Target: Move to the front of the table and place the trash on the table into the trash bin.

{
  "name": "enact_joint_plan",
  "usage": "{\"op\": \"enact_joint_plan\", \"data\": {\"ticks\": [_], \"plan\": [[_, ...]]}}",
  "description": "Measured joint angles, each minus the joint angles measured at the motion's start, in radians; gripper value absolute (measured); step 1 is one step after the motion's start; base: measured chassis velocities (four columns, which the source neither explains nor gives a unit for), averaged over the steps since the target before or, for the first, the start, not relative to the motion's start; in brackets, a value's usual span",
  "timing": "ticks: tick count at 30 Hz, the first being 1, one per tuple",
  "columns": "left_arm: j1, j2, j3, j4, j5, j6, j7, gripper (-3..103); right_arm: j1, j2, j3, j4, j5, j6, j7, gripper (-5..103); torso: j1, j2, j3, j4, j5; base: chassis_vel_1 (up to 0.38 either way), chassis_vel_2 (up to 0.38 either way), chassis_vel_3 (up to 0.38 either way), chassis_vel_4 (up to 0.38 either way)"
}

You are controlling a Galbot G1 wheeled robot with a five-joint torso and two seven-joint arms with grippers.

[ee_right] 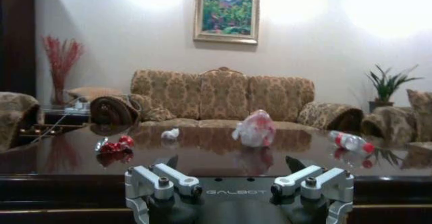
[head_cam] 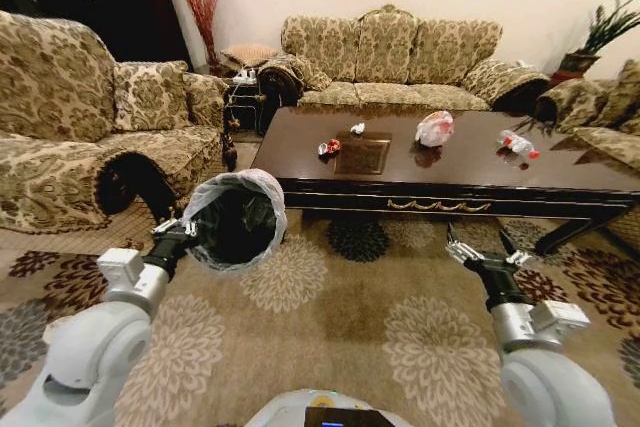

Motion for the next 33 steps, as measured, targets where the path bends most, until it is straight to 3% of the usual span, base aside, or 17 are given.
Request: {"op": "enact_joint_plan", "data": {"ticks": [33], "plan": [[0.012, -0.020, 0.015, 0.010, 0.003, -0.011, 0.009, 1, -0.004, 0.015, -0.002, -0.013, -0.038, 0.000, -0.005, 100, 0.044, 0.130, 0.086, 0.0001, 0.0000, 0.000, 0.000, 0.000, 0.000]]}}
